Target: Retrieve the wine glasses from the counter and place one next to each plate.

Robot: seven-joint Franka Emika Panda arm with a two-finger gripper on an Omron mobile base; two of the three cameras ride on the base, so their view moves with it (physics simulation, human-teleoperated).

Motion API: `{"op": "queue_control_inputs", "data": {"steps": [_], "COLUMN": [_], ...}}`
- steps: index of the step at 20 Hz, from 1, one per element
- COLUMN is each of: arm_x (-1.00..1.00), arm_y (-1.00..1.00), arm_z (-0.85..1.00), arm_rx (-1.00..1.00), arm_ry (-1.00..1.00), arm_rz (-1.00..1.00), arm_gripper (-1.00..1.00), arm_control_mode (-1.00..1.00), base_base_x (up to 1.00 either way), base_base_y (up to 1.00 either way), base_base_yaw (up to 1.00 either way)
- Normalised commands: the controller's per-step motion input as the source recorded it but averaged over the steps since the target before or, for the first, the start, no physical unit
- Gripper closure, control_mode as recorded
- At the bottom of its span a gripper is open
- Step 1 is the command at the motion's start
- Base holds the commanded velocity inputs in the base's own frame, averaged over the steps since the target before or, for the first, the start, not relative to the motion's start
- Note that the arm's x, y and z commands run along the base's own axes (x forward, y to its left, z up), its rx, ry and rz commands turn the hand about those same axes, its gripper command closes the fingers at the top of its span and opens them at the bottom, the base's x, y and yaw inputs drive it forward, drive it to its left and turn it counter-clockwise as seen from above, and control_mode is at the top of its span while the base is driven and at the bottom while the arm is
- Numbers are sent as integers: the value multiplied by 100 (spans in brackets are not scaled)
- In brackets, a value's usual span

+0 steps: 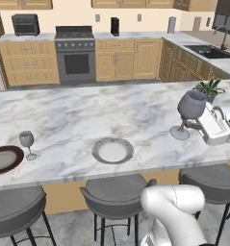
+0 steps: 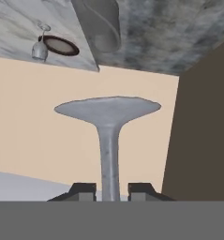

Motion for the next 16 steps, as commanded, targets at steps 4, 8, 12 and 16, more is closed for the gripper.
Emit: {"op": "queue_control_inputs", "data": {"steps": [4,8,12,16], "arm_x": [37,48,46,40], "arm_y": [-37,-15,0,0], "arm_z": [-26,-26,-37,-30], "arm_rx": [0,0,0,0], "arm_ry": [0,0,0,0], "arm_rz": [3,0,0,0], "arm_gripper": [100,100,100,100], "arm_control_mode": [-100,-100,-100,-100], "base_base_x": [0,0,0,0], "base_base_y": [0,0,0,0], "base_base_yaw": [0,0,0,0]}}
